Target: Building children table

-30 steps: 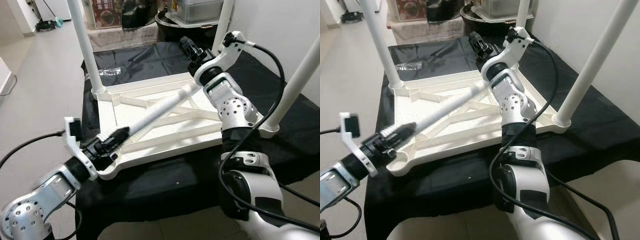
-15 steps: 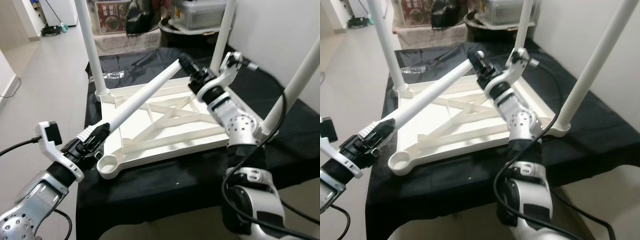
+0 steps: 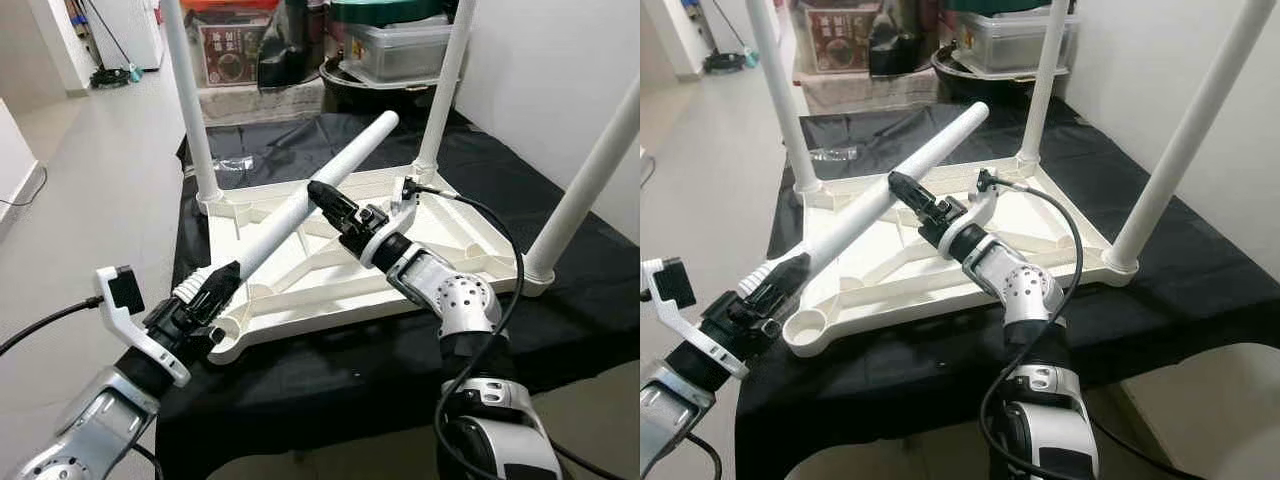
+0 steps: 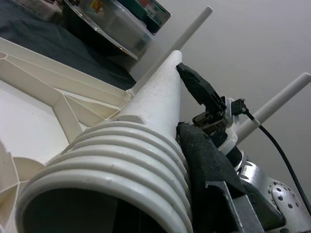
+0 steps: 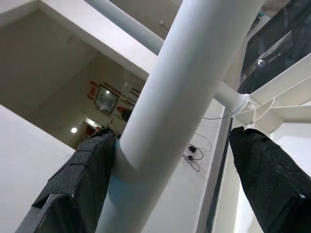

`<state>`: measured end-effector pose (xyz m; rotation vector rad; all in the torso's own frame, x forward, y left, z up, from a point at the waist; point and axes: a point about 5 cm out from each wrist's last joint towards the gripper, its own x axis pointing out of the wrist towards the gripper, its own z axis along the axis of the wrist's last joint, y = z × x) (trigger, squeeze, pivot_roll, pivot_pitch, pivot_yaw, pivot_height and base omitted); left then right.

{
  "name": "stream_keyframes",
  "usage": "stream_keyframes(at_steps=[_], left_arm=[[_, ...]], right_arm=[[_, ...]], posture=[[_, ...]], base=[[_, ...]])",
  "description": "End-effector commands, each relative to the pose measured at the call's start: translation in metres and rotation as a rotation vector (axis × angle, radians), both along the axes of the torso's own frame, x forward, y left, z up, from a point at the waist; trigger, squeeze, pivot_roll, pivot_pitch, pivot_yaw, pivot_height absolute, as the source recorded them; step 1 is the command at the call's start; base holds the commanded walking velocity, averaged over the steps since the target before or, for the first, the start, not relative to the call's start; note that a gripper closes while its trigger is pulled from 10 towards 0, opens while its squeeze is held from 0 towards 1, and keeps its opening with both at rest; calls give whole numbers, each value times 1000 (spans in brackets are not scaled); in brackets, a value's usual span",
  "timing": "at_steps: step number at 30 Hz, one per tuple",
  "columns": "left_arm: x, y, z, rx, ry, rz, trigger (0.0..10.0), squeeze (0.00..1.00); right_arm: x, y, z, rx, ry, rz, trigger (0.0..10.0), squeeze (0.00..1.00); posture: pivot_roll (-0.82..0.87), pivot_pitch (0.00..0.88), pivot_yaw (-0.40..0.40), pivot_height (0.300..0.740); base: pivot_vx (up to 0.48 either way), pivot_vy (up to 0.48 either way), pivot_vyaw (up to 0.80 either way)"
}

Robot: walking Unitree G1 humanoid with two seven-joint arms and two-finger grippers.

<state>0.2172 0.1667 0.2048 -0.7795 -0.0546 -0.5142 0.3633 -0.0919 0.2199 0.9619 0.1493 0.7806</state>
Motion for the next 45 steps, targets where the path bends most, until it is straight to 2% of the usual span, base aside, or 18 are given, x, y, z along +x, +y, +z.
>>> stream_keyframes(at_steps=[1,12,39,40,45], left_arm=[[-4,-6,1,0,-25,-30,10000,0],[-10,-23,-5,-22,-20,-113,10000,0],[-15,-31,-9,-25,-25,-156,10000,0],[-14,-30,-9,-26,-22,-154,10000,0],[-13,-29,-11,-29,-15,-150,10000,0]], right_arm=[[-3,2,1,31,1,26,10000,0],[-10,10,-5,27,22,102,10000,0],[-13,8,-3,49,37,128,10000,0],[-15,10,-2,56,36,137,0,0],[-17,12,-1,62,32,147,0,0]], posture=[[64,49,-17,740],[55,45,-12,740],[55,39,-10,740],[46,39,-7,740],[45,39,-7,740]], base=[[0,0,0],[0,0,0],[0,0,0],[0,0,0],[0,0,0]])
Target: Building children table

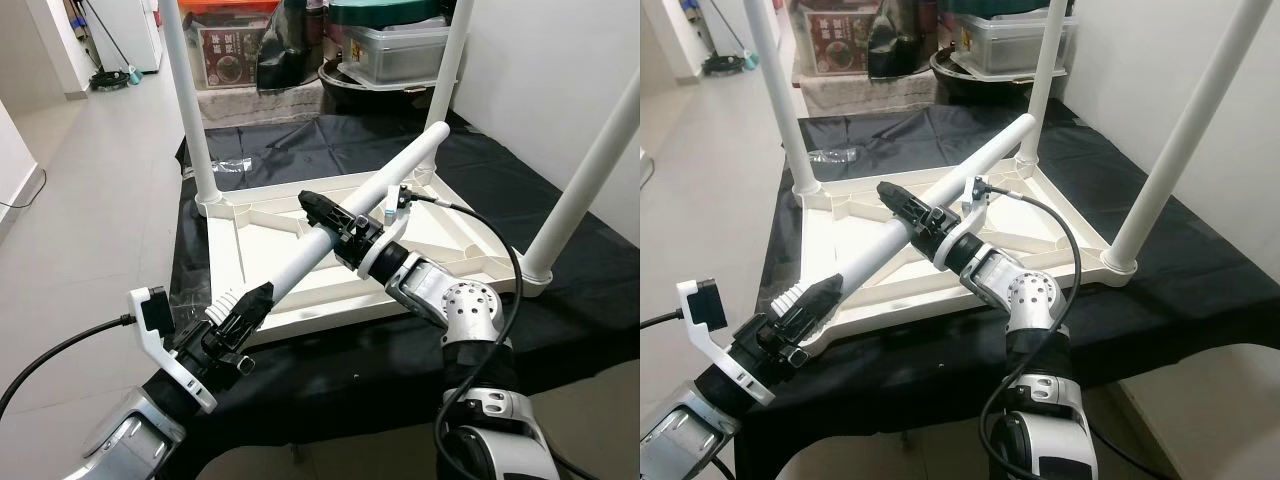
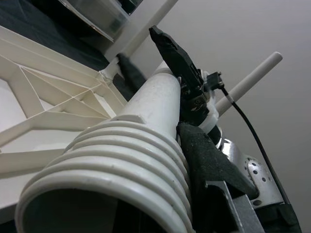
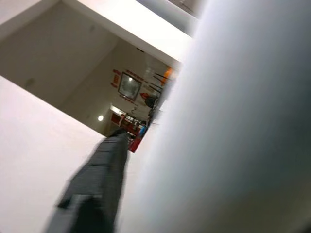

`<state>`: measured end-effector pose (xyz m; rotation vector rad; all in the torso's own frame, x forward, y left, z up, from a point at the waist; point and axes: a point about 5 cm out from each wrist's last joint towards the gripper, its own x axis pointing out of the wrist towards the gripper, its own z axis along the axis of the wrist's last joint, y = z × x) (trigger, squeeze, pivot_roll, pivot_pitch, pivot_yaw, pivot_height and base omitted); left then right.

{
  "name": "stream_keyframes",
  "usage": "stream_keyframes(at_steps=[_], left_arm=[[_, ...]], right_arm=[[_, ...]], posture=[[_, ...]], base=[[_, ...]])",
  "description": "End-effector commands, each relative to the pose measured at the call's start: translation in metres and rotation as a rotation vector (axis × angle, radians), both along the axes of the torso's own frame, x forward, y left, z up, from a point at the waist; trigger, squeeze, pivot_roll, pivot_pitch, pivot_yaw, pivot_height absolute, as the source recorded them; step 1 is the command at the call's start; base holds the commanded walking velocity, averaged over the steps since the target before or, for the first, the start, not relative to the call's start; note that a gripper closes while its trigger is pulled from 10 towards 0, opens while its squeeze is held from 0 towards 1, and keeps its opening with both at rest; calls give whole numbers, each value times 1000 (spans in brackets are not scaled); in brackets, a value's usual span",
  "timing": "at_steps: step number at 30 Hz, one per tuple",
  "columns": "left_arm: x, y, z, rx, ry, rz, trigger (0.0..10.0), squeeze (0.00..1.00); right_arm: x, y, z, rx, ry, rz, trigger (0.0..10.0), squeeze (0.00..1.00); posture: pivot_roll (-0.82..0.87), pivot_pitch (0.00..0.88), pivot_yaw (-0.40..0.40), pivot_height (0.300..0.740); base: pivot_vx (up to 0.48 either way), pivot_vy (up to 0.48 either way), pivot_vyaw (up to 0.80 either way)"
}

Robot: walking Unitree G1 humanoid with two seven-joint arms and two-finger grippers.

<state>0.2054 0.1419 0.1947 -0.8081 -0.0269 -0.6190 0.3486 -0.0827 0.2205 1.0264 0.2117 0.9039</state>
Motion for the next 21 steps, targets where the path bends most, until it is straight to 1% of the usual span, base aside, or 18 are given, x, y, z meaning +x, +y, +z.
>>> stream_keyframes(at_steps=[1,3,4,6,7,21], left_arm=[[-1,-4,-1,-4,-8,-43,10000,0],[-1,-4,-1,-3,-5,-42,10000,0],[-1,-4,-2,-2,-4,-41,10000,0],[-1,-4,-2,-2,-4,-41,10000,0],[-1,-4,-2,0,-2,-41,10000,0],[1,-5,-6,3,24,-33,10000,0]], right_arm=[[-2,2,-2,0,10,12,0,0],[-3,3,-1,4,9,15,0,0],[-5,3,1,5,-12,25,4353,0],[-5,3,1,5,-12,25,4353,0],[-7,4,2,8,-27,34,0,0],[-7,4,0,6,-23,36,0,0]], posture=[[45,39,-7,740],[45,42,-7,740],[45,42,-7,740],[45,42,-7,740],[47,42,-7,740],[47,42,-7,740]], base=[[0,0,0],[0,0,0],[0,0,0],[0,0,0],[0,0,0],[0,0,0]])
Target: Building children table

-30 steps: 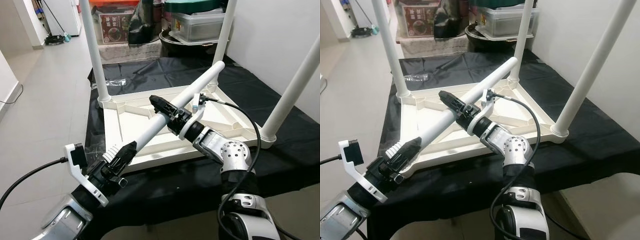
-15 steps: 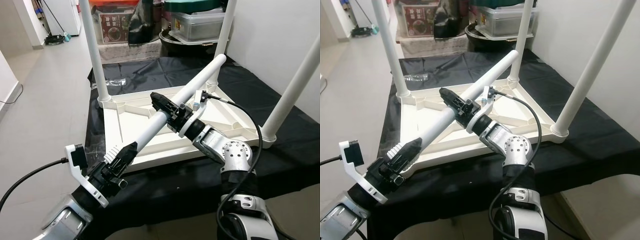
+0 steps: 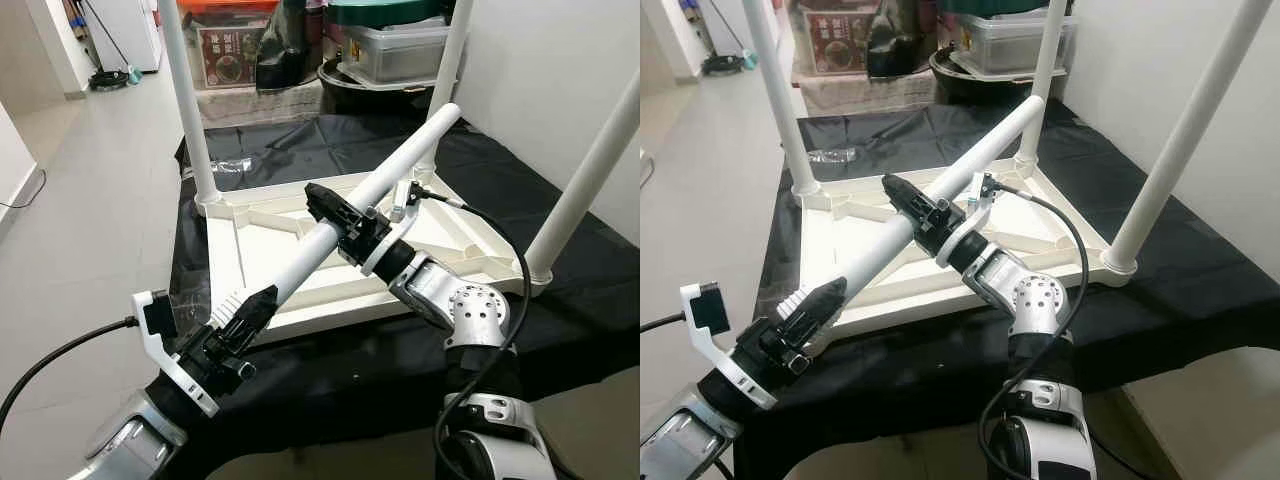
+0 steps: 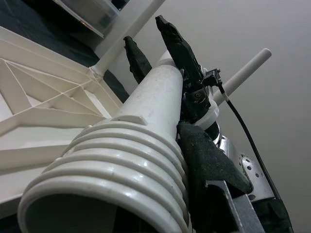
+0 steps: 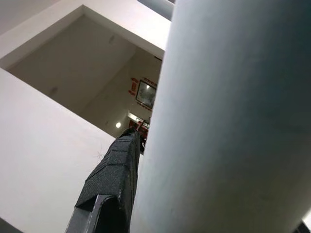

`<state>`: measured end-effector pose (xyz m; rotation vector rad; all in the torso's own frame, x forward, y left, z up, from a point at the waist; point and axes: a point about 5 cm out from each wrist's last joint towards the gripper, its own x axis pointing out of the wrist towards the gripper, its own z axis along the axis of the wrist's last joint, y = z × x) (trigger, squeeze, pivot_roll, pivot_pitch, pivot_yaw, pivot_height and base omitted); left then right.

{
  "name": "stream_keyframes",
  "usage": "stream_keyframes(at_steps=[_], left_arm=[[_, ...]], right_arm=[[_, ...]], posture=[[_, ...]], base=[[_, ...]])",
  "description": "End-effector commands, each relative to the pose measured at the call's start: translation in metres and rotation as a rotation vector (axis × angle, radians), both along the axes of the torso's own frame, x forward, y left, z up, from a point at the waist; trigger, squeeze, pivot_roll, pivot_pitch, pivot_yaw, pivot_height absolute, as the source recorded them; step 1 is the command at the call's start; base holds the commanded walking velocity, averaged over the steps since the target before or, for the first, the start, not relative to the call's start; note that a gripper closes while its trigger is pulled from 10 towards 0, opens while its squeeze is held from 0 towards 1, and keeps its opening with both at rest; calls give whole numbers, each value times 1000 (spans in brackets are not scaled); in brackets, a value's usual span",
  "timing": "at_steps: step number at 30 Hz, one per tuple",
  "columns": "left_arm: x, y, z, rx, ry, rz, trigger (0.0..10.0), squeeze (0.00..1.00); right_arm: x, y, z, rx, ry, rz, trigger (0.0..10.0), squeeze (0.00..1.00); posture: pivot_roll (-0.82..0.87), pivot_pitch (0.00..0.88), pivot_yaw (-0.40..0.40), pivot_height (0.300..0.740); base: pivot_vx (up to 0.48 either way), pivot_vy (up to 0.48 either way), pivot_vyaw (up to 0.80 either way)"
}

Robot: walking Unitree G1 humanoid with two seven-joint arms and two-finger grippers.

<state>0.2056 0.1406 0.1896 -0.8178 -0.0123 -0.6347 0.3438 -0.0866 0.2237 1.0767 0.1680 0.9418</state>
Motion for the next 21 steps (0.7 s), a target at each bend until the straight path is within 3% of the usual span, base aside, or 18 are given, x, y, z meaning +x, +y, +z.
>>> stream_keyframes(at_steps=[1,4,5,12,21], left_arm=[[1,-4,-3,19,37,-11,10000,0],[1,-4,-6,18,61,-11,10000,0],[2,-5,-8,20,73,-13,10000,1000],[-1,-4,-6,-18,54,-30,10000,1000],[1,1,-8,14,63,21,10000,1000]], right_arm=[[-3,8,-4,-62,4,20,0,0],[-4,8,-3,-63,4,19,0,0],[-4,7,-3,-59,7,16,0,0],[-3,5,-1,-55,4,6,0,0],[1,2,3,-47,-3,-10,0,0]], posture=[[48,48,-8,740],[48,48,-8,740],[48,48,-8,740],[47,49,-6,740],[50,49,-6,740]], base=[[0,0,0],[0,0,0],[0,0,0],[0,0,0],[0,0,0]])
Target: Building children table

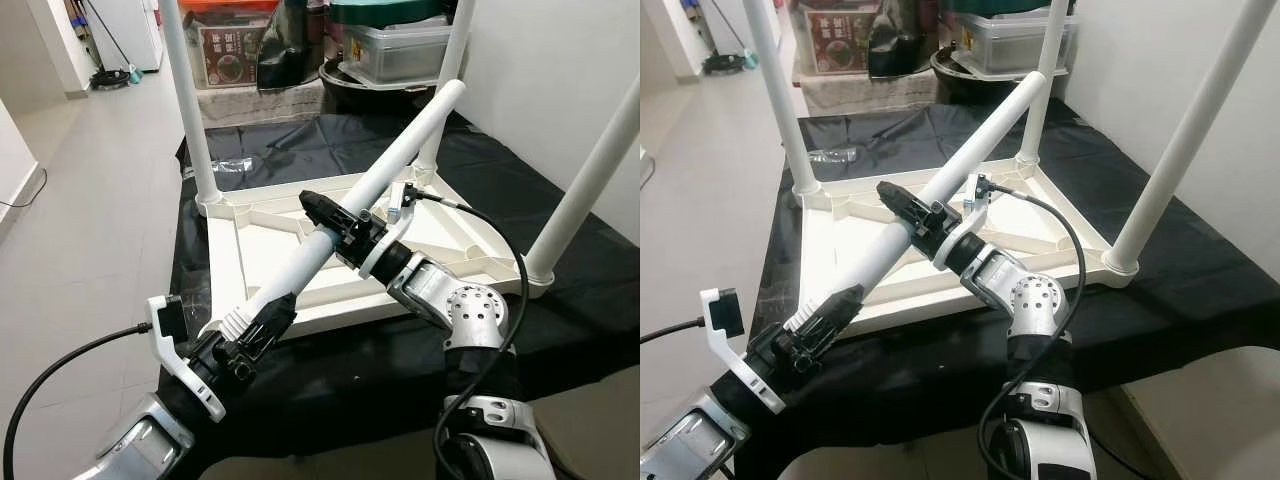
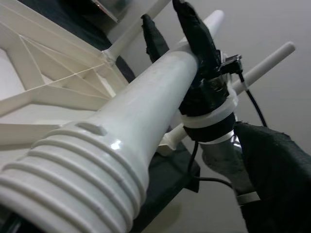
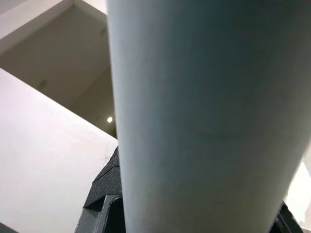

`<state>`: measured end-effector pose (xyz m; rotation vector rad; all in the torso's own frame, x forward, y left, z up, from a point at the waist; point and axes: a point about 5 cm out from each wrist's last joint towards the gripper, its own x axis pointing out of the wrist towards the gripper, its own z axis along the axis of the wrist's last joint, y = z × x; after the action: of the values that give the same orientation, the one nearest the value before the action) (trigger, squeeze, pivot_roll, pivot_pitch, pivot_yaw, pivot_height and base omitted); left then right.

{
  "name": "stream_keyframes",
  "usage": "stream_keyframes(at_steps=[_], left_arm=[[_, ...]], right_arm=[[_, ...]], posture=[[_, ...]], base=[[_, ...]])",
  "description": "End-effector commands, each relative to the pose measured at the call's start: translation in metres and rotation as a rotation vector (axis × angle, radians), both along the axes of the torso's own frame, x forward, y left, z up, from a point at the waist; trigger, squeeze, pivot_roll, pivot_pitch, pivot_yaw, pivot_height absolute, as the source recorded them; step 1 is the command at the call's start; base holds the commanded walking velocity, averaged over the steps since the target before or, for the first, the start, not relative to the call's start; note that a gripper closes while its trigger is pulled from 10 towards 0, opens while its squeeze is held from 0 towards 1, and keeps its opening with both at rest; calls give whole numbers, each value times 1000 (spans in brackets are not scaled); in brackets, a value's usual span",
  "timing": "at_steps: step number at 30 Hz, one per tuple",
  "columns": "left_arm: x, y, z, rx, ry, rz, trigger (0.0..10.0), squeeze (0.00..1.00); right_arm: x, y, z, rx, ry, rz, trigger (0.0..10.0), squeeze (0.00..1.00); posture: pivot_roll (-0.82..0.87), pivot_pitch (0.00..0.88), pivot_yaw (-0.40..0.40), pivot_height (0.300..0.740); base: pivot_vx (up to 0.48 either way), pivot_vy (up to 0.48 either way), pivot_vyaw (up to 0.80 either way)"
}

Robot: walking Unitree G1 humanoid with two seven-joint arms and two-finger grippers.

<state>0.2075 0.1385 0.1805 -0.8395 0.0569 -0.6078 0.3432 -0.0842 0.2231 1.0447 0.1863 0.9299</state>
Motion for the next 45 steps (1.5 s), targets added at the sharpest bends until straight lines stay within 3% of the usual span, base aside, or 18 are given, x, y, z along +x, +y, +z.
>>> stream_keyframes(at_steps=[1,2,3,15,17,18,19,20,21,22,26,27,30,36,37,38,39,45], left_arm=[[1,5,-1,27,6,42,10000,831],[1,5,-1,27,6,42,10000,831],[2,6,-3,28,19,47,10000,0],[-5,4,-8,31,44,10,10000,0],[-8,0,-15,36,70,5,10000,0],[-8,0,-15,36,70,5,10000,0],[-10,-3,-18,44,81,2,10000,0],[-10,-3,-18,44,81,2,10000,0],[-11,-6,-20,58,90,1,10000,0],[-11,-8,-22,69,93,8,10000,0],[-11,-9,-22,76,93,13,10000,0],[-10,-9,-22,90,94,36,10000,0],[-4,-5,-23,164,88,127,10000,0],[-2,-3,-23,195,87,161,10000,0],[2,-3,-23,256,80,210,10000,0],[2,-3,-23,256,80,210,10000,0],[4,-5,-23,341,74,265,10000,0],[4,-7,-28,373,89,301,10000,0]], right_arm=[[2,-1,4,-8,-10,-10,0,0],[2,-1,4,-8,-10,-10,0,0],[3,-2,6,-7,-17,-19,0,0],[16,-15,20,-3,-61,-119,0,0],[31,-32,30,-25,-69,-272,0,0],[31,-32,30,-25,-69,-272,0,0],[36,-39,32,-63,-76,-343,7373,0],[36,-39,32,-63,-76,-343,7373,0],[39,-43,34,-116,-105,-401,10000,0],[40,-45,36,-179,-149,-453,10000,0],[40,-45,38,-217,-181,-483,10000,0],[39,-44,40,-310,-244,-531,10000,0],[34,-40,45,-406,-347,-581,10000,0],[32,-38,46,-438,-382,-594,10000,0],[29,-33,45,-467,-419,-591,10000,0],[29,-33,45,-467,-419,-591,10000,0],[25,-24,41,-488,-455,-561,10000,0],[27,-21,41,-487,-476,-560,10000,0]], posture=[[51,49,-10,740],[51,49,-10,740],[50,50,-9,740],[50,46,-9,740],[51,32,-13,740],[51,32,-13,740],[51,32,-13,740],[51,32,-13,740],[51,27,-12,740],[51,27,-12,740],[51,27,-12,740],[51,27,-12,740],[52,12,-5,740],[52,12,-5,740],[52,9,-6,740],[52,9,-6,740],[54,5,-7,740],[54,0,-8,740]], base=[[0,0,0],[0,0,0],[0,0,0],[0,0,0],[0,0,0],[0,0,0],[0,0,0],[0,0,0],[0,0,0],[0,0,0],[0,0,0],[0,0,0],[0,0,0],[0,0,0],[0,0,800],[0,0,800],[0,0,800],[0,0,800]])
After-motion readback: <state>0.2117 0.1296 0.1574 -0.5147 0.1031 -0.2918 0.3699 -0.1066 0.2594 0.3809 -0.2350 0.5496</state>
